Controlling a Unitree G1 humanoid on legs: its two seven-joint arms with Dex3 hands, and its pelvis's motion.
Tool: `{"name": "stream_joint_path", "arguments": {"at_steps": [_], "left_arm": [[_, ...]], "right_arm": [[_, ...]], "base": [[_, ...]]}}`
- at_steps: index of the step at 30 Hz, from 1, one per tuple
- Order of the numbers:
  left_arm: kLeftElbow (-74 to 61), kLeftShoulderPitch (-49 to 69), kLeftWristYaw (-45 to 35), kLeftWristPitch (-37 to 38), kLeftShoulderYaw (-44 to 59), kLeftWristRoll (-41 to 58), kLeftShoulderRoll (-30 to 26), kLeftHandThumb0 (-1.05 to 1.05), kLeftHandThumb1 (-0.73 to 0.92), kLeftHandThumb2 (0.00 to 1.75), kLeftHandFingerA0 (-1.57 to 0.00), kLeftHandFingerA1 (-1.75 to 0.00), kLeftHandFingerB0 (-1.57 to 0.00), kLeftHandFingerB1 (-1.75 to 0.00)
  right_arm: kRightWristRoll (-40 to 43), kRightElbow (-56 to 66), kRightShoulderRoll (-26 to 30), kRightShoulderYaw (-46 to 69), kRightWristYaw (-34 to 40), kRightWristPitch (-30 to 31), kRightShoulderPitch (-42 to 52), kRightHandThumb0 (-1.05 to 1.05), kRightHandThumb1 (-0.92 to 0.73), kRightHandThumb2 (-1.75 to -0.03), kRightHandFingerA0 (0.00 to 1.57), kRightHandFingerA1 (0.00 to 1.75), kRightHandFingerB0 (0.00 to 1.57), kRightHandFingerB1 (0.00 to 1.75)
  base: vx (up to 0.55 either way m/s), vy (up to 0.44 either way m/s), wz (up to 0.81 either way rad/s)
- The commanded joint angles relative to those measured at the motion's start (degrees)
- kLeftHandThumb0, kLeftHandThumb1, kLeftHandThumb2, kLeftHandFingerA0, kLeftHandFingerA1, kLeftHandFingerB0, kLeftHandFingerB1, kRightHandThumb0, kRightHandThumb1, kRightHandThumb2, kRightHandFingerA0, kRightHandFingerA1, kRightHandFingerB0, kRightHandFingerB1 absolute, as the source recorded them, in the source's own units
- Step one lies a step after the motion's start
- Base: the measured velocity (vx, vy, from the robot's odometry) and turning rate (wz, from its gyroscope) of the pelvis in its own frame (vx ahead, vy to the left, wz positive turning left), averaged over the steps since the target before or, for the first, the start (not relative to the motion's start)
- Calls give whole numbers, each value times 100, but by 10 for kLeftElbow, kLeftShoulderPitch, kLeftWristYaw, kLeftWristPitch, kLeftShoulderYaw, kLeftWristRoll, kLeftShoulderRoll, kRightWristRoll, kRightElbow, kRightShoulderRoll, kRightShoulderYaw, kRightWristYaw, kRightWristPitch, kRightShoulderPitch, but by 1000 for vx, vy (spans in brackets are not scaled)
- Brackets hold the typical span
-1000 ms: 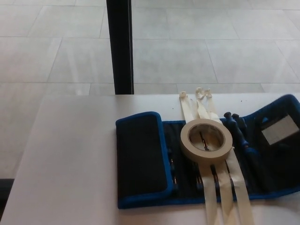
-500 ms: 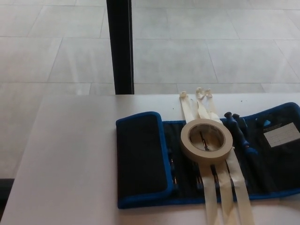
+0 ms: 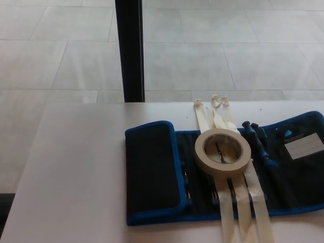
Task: The robot uses its right hand to open a black folded toolkit cover kept in the middle of the desk
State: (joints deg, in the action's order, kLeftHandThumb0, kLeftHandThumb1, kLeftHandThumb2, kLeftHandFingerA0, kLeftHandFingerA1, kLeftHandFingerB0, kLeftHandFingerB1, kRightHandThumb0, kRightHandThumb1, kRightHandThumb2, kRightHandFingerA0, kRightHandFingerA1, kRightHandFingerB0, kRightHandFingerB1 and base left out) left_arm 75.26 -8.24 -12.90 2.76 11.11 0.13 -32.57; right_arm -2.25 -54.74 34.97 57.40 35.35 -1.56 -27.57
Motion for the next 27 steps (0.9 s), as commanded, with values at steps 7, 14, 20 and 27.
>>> {"name": "stream_joint_path", "arguments": {"at_steps": [7, 14, 20, 27], "left_arm": [[2, 10, -6, -7, -6, -11, -22, -104, 84, 88, -28, -52, -24, -37], [4, 14, -4, -8, -12, -13, -16, -94, 92, 80, -29, -47, -25, -34], [2, 21, -5, -7, -5, -7, -18, -94, 92, 78, -30, -50, -25, -35], [5, 19, -4, -10, -5, -4, -14, -97, 92, 78, -29, -50, -26, -35]], "right_arm": [[212, -86, 15, 144, -134, 84, 98, -62, -77, -61, 60, 169, 17, 82], [250, -68, -67, 182, -98, 24, 98, -55, -77, -63, 68, 175, 35, 110], [260, -79, -87, 183, -97, 13, 120, -58, -58, -103, 126, 143, 63, 94], [293, -48, -103, 186, -94, 27, 134, -57, -75, -63, 96, 175, 63, 123]], "base": [[0, 0, 0], [0, 0, 0], [0, 0, 0], [0, 0, 0]]}}
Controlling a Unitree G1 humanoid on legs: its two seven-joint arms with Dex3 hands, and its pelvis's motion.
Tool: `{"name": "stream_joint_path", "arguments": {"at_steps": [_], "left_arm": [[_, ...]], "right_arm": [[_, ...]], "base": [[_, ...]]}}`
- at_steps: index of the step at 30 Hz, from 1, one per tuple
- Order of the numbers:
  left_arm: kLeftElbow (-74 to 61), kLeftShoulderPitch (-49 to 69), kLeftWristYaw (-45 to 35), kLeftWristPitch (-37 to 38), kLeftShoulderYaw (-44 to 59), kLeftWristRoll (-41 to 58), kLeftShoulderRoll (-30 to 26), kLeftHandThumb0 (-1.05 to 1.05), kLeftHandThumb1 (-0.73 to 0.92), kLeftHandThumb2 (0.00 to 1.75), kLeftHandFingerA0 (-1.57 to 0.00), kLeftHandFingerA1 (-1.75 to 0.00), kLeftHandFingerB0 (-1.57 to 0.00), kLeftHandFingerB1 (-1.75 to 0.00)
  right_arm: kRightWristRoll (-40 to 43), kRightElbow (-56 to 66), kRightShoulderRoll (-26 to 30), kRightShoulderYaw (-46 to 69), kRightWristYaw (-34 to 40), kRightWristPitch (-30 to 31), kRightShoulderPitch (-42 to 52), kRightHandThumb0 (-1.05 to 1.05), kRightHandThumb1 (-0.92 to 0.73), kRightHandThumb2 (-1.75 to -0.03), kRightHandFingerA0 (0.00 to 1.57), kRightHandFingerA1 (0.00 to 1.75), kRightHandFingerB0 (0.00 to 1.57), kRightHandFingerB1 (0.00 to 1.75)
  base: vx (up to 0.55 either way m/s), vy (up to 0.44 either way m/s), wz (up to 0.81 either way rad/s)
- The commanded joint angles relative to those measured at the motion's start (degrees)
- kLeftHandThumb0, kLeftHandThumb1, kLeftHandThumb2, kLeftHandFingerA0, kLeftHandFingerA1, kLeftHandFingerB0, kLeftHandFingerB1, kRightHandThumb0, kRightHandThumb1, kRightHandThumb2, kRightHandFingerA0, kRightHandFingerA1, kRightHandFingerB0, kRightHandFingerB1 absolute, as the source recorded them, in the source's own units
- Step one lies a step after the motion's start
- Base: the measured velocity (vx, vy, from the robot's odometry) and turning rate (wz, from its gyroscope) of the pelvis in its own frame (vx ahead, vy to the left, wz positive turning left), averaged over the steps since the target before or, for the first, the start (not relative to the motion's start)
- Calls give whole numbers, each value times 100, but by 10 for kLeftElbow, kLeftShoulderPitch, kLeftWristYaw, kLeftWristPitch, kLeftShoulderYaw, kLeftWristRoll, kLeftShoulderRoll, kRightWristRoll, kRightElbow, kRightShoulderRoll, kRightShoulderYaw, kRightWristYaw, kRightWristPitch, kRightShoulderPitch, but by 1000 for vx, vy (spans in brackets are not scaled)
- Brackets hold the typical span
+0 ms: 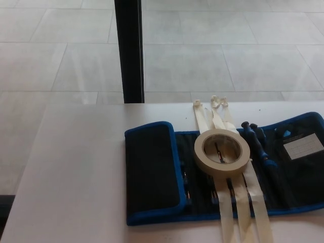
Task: The robot uses its right hand to open a black folded toolkit cover kept in the middle of the desk
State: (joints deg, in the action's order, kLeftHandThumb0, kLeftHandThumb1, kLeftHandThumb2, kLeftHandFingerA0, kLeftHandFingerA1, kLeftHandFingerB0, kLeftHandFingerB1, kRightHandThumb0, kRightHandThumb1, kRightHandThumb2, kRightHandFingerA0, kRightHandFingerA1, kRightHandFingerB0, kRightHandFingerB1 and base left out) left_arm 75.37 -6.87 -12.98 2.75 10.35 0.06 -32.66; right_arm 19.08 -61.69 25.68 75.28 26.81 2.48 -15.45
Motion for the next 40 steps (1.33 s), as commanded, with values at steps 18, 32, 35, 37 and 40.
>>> {"name": "stream_joint_path", "arguments": {"at_steps": [18, 32, 35, 37, 40], "left_arm": [[7, 20, -2, -4, -4, -10, -6, -98, 91, 81, -26, -48, -22, -34], [4, 28, 3, 3, 8, -3, -3, -101, 84, 87, -27, -52, -24, -38], [5, 26, 2, 8, 9, -4, -5, -95, 92, 78, -30, -50, -24, -36], [5, 28, 0, 16, 7, -7, -6, -100, 84, 87, -28, -52, -24, -38], [5, 24, 1, 7, 8, -6, -6, -95, 92, 78, -29, -48, -27, -35]], "right_arm": [[130, 55, -31, -70, -11, -23, 35, -50, -73, -67, 73, 162, 31, 77], [116, 80, -41, -192, -100, -11, 84, -55, -76, -61, 35, 94, 29, 68], [121, 92, -47, -214, -111, -12, 98, -57, -73, -62, 38, 90, 32, 66], [125, 96, -49, -220, -103, -11, 101, -57, -73, -62, 41, 90, 37, 65], [130, 103, -50, -224, -101, -7, 106, -57, -74, -62, 43, 90, 42, 72]], "base": [[0, 0, 0], [0, 0, 0], [0, 0, 0], [0, 0, 0], [0, 0, 0]]}}
